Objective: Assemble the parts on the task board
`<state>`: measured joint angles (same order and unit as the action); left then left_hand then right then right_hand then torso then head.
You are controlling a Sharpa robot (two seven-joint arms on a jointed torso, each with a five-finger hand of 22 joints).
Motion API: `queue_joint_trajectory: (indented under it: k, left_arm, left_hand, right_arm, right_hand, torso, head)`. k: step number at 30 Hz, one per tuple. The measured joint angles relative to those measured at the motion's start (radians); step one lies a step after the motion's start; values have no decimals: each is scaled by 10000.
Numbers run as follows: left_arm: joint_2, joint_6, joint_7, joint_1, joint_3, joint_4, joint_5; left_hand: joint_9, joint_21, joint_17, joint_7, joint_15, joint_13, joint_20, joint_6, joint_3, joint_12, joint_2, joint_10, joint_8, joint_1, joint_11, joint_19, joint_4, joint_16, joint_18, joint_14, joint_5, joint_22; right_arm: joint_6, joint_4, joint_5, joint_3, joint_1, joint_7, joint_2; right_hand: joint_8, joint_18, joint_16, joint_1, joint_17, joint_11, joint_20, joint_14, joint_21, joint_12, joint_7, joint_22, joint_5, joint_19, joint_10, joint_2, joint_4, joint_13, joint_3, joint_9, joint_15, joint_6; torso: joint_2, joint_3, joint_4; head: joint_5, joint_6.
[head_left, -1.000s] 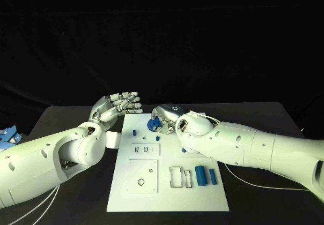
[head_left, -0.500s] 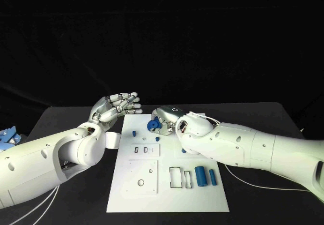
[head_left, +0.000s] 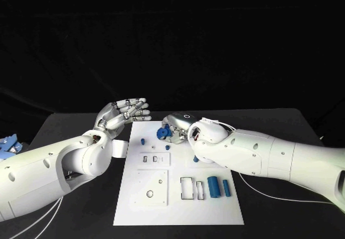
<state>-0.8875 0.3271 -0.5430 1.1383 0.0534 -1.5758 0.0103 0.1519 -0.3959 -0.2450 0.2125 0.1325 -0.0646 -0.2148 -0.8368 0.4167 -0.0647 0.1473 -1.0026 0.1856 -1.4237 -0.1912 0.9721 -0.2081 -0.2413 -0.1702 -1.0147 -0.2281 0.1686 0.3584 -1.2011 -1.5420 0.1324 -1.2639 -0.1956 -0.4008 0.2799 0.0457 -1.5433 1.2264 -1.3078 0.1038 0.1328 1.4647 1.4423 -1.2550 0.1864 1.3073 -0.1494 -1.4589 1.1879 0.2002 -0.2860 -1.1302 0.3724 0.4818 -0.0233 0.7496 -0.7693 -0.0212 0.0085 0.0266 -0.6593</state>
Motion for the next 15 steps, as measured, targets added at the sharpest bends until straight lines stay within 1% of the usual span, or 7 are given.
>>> queue_joint_trajectory:
  k: [2, 5, 9, 10, 13, 15]
  left_arm:
    - [-5, 1, 0, 0, 0, 1, 0]
    - [-11, 1, 0, 0, 0, 1, 0]
    - [-18, 1, 0, 0, 0, 4, 0]
    - [-20, 1, 0, 0, -1, 5, 0]
    - [-26, 2, 0, 1, -3, 17, 0]
    - [-27, 2, 0, 1, -3, 18, -1]
  left_hand:
    - [0, 0, 0, 0, 0, 0, 0, 0, 0, 0, 0, 0, 0, 0, 0, 0, 0, 0, 1, 0, 0, 0]
    - [0, -10, -1, 4, 0, 0, 0, 4, 2, 0, 0, 0, 0, 0, 0, 0, 2, 0, 0, 0, 0, -1]
    - [0, -40, -13, 33, 0, 0, 0, 40, 29, 0, 0, 5, 0, 0, 1, 0, 29, 0, 0, 0, 0, 0]
    - [-6, -40, -21, 0, 0, 0, 0, 73, 29, 0, 0, 47, 0, 0, 0, 0, 29, 0, 0, 0, 0, 3]
    - [-9, -40, -22, -2, 0, 0, 0, 74, 29, 0, 0, 74, 0, 0, 0, 0, 29, -1, 0, 0, 0, 10]
    - [-9, -40, -21, -1, 0, 0, 0, 74, 29, 0, 0, 74, 0, 0, 0, 0, 29, -1, 0, 0, 0, 10]
  right_arm:
    - [-6, -5, 11, -5, -8, 0, -28]
    - [4, -29, 21, -6, -12, 0, -73]
    - [31, -78, 21, -6, -13, -14, -142]
    - [23, -78, 21, 4, -7, -39, -159]
    - [-10, -79, 17, 38, 39, -116, -239]
    - [-10, -99, 11, 34, 34, -150, -273]
  right_hand:
    - [0, 0, 0, 0, 0, 0, 0, 0, 0, 0, 0, 0, -22, 0, 0, 0, -13, -7, -13, 11, 0, 0]
    - [-1, 0, 0, 0, 1, 0, 0, 0, 0, 0, -33, 4, -170, 0, 0, 0, 8, -32, -60, 11, 0, 33]
    - [-1, 0, 0, 0, 1, 0, 0, 0, 0, 0, -33, 8, -170, 0, 0, 0, 9, -33, -61, 21, 0, 33]
    - [3, 0, 0, 0, 1, 0, 0, 0, 0, 0, 4, 8, -170, 0, 0, 0, 9, -33, -61, 14, 1, 74]
    - [2, 0, 0, 0, 2, 0, 0, 0, 0, 0, 4, 7, -178, 0, 0, 0, 9, -32, -61, 15, 1, 71]
    - [1, 0, 0, 0, 2, 0, 0, 0, 0, 0, 4, 7, -211, 0, 1, 0, 9, -32, -61, 4, 1, 71]
  torso:
    - [-1, -1, -1]
    - [-1, -2, -4]
    - [-1, -7, -5]
    - [-1, -6, -5]
    - [-2, -2, 0]
    - [-3, 1, 1]
  head:
    - [-4, -12]
    - [-11, -18]
    - [-12, -23]
    - [-12, -23]
    - [-2, -22]
    - [1, -18]
